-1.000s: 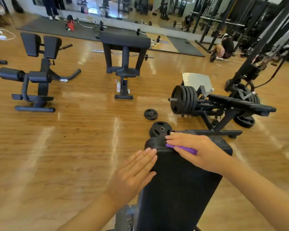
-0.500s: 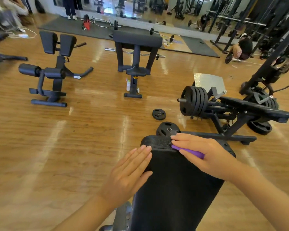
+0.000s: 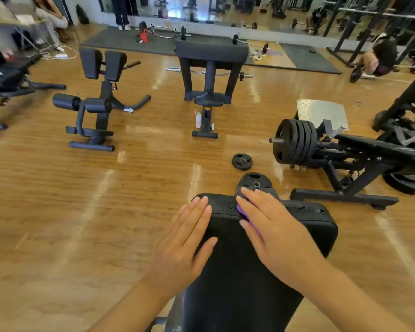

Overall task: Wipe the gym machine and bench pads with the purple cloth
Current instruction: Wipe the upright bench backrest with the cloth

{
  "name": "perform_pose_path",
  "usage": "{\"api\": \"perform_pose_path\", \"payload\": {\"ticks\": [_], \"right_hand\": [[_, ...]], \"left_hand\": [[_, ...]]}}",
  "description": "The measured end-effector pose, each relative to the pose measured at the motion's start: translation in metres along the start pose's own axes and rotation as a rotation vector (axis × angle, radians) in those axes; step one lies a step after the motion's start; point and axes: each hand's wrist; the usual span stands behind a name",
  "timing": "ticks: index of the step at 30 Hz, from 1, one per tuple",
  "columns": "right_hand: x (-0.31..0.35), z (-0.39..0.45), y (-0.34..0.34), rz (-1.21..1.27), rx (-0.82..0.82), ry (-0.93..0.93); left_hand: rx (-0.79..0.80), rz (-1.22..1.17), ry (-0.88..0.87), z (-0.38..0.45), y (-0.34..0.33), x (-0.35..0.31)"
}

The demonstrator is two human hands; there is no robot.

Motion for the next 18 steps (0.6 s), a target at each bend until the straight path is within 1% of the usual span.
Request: {"api": "perform_pose_path", "payload": {"ticks": [2,3,5,8,10,13,16,18], "right_hand": [[0.014,0.018,-0.013,-0.014,-0.083,-0.048],[0.021,0.028,-0.017,-0.001,-0.099,-0.079],[0.023,0.033,-0.021,0.01,-0.092,-0.126],[0.008,0.006,-0.012,0.0,-0.112,-0.13],[-0.002,-0.012,-0.004,-0.034,-0.129,-0.179],[0.004,0.002,-0.012,-0.081,-0.151,-0.242],[0.023,0.027,-0.025,0.069,-0.172,-0.187],[0.018,0.023,-0.022,0.183,-0.135,-0.195]], "left_hand": [[0.006,-0.027,0.022,0.006,-0.002,-0.002],[0.004,-0.044,0.039,0.01,-0.004,-0.003],[-0.004,-0.066,0.069,0.018,-0.007,-0.003],[-0.02,-0.049,0.069,0.023,-0.012,-0.005],[-0.025,-0.032,0.07,0.025,-0.016,-0.008],[-0.029,0.01,0.103,0.024,-0.024,-0.01],[-0.039,0.021,0.091,0.022,-0.029,-0.005],[-0.037,0.016,0.072,0.022,-0.029,-0.002]]}}
Point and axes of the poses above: each hand's wrist, its own z-axis towards the middle knuckle, its own y-axis out of the back of the hand, x = y × z, and after that the axes turned 2 degrees about z, right-handed
